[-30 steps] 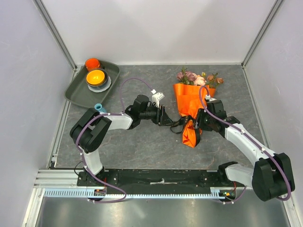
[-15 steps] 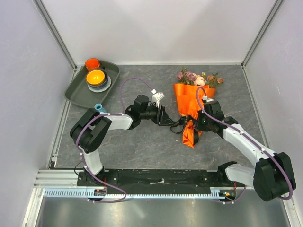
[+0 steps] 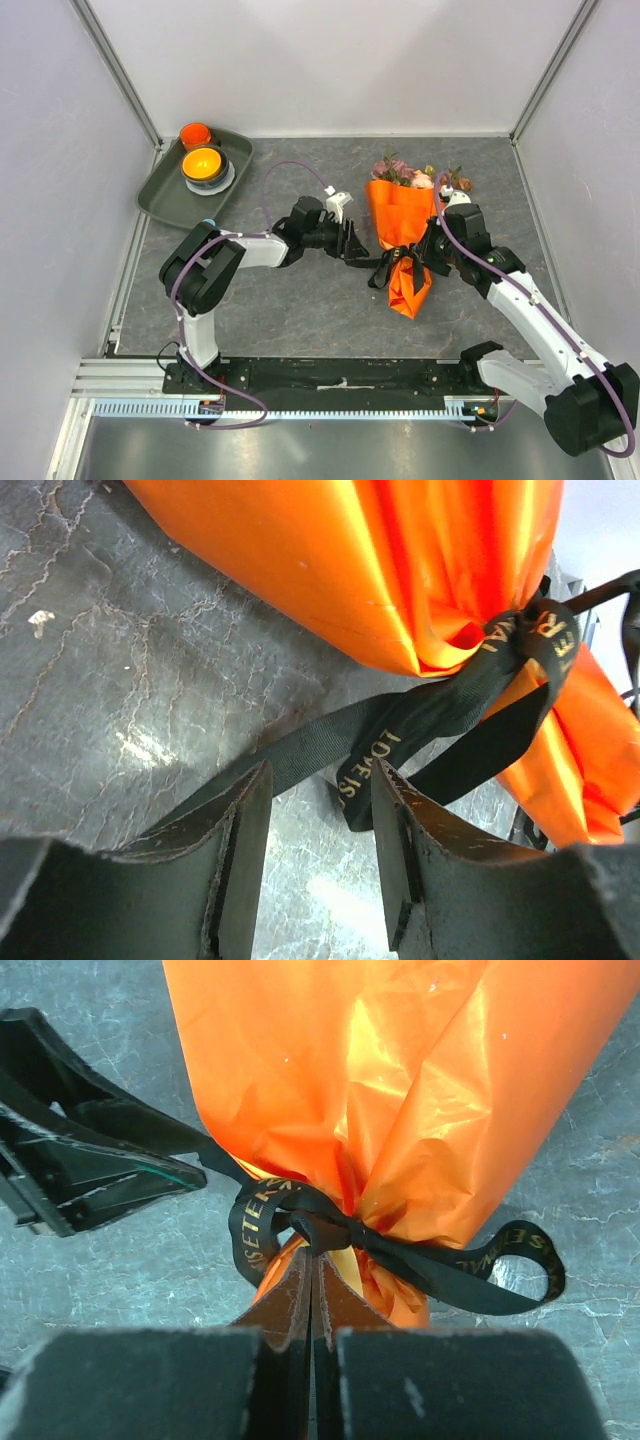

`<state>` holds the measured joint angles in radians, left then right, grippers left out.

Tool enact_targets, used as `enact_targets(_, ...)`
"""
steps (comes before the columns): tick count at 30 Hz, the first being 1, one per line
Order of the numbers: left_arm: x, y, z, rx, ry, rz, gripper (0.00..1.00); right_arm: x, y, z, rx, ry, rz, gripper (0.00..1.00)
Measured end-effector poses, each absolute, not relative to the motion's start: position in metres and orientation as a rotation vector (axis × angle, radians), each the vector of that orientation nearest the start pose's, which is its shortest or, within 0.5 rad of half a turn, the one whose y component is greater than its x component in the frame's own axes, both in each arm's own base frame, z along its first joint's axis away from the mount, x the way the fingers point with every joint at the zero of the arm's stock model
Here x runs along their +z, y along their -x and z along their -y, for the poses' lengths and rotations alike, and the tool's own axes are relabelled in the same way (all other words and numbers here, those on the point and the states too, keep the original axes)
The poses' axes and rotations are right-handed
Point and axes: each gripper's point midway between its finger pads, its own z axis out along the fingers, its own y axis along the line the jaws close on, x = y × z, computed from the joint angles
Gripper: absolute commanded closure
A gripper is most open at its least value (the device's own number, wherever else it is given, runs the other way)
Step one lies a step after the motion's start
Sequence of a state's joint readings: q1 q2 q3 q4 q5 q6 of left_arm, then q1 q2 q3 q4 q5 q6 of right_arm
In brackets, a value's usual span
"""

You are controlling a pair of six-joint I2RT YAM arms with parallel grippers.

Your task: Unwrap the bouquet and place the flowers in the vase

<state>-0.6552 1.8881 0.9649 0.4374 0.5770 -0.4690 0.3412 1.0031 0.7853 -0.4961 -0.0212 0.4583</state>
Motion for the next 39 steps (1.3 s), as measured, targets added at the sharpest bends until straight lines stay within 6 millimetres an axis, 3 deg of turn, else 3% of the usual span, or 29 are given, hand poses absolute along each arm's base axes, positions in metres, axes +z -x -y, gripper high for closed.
enact_targets(5,0.072,-0.304,0.383,-1.258,-0.642,-2.139,0.5,0.152,-0.272,-0.12,0.436,-0.124,-2.319,1.0)
enact_targets(8,0.076,-0.3,0.386,-1.285,-0.669,-2.123,0.6,0.148,-0.272,-0.121,0.43,-0.123,-2.337,1.0)
enact_targets(9,0.076,-0.298,0.387,-1.295,-0.677,-2.122,0.69,0.148,-0.271,-0.12,0.428,-0.123,-2.339,1.0)
enact_targets(12,0.077,-0.294,0.388,-1.307,-0.696,-2.116,0.73,0.147,-0.272,-0.118,0.415,-0.127,-2.338,1.0)
enact_targets(19,0.07,-0.288,0.392,-1.275,-0.734,-2.135,0.63,0.147,-0.272,-0.117,0.409,-0.13,-2.335,1.0)
enact_targets(27,0.057,-0.301,0.4,-1.199,-0.772,-2.171,0.57,0.15,-0.273,-0.118,0.411,-0.129,-2.33,1.0)
enact_targets(39,0.048,-0.28,0.41,-1.178,-0.898,-2.167,0.42,0.15,-0.273,-0.117,0.407,-0.121,-2.329,1.0)
